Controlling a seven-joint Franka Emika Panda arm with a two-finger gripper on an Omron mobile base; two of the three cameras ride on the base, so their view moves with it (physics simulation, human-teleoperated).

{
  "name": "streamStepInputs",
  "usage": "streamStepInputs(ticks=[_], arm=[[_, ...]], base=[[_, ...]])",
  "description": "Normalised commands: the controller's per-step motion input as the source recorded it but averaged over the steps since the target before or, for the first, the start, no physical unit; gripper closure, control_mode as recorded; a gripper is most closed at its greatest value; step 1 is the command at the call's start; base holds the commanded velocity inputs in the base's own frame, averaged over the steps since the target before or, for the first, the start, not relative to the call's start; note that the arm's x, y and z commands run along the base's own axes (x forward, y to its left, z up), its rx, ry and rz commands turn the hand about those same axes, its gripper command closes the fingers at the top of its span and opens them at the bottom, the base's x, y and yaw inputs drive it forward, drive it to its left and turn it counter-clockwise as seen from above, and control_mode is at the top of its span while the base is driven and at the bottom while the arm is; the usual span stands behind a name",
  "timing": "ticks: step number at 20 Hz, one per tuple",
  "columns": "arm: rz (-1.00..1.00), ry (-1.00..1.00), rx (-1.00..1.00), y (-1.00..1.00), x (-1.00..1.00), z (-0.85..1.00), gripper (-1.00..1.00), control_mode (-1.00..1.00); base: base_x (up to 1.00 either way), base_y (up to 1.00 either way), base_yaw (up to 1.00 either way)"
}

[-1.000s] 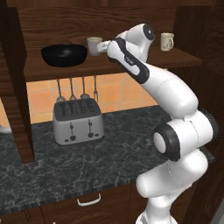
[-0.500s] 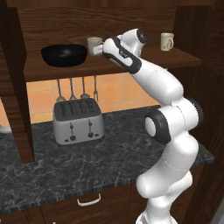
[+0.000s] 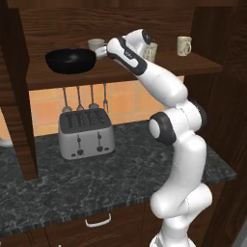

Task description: Gather all objects into one cabinet and sort the glasses and bowls to opposite sides.

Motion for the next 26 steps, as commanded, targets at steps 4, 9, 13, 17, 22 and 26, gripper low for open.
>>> streamStepInputs(ticks=[4,9,13,17,22,26], arm=[[0.04,0.0,-0.02,0.44,0.13,-0.14,1.0,-1.0],[0.0,-0.03,-0.1,0.2,-0.13,-0.13,1.0,-1.0],[0.0,-0.05,-0.11,0.0,-0.35,-0.21,1.0,-1.0],[0.0,-0.02,-0.01,-0.14,-0.59,-0.25,1.0,-1.0],[-0.04,-0.05,0.0,-0.28,-0.72,-0.21,1.0,-1.0],[-0.01,-0.2,0.0,-0.21,-0.66,0.06,1.0,-1.0]], base=[[0.0,0.0,0.0],[0.0,0.0,0.0],[0.0,0.0,0.0],[0.0,0.0,0.0],[0.0,0.0,0.0],[0.0,0.0,0.0]])
